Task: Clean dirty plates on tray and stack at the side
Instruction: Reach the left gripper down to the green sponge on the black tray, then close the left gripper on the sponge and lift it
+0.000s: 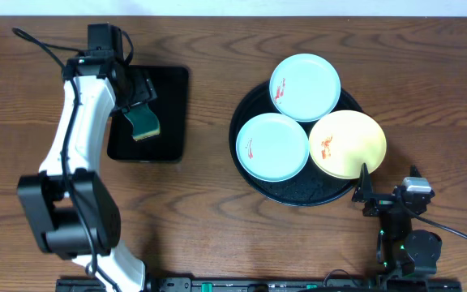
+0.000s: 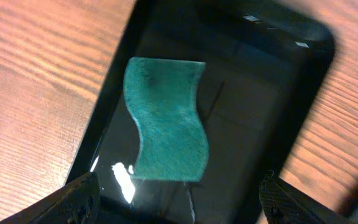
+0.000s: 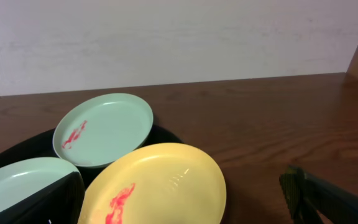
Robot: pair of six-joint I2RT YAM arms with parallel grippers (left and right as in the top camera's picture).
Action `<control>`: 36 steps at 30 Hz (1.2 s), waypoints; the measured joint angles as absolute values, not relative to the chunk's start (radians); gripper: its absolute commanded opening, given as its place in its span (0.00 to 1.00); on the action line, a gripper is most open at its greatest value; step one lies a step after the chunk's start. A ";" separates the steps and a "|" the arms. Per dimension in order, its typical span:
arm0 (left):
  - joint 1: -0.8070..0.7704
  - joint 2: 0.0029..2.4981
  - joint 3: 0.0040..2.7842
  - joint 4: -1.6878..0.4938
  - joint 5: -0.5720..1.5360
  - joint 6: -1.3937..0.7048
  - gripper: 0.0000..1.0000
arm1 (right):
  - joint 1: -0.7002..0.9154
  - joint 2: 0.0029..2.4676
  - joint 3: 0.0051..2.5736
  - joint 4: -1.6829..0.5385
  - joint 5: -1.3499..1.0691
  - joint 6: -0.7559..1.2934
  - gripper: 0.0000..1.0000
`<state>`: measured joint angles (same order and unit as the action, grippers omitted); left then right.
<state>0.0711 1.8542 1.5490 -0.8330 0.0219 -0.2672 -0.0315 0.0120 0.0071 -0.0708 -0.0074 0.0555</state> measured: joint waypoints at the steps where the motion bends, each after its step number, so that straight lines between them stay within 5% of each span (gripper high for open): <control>1: 0.075 1.874 1.549 -0.826 0.017 -0.280 0.83 | -0.031 0.012 0.007 -0.071 -0.007 0.056 0.99; 36: 0.081 2.101 1.542 -0.698 -0.004 -0.419 0.81 | -0.031 0.012 0.007 -0.071 -0.007 0.056 0.99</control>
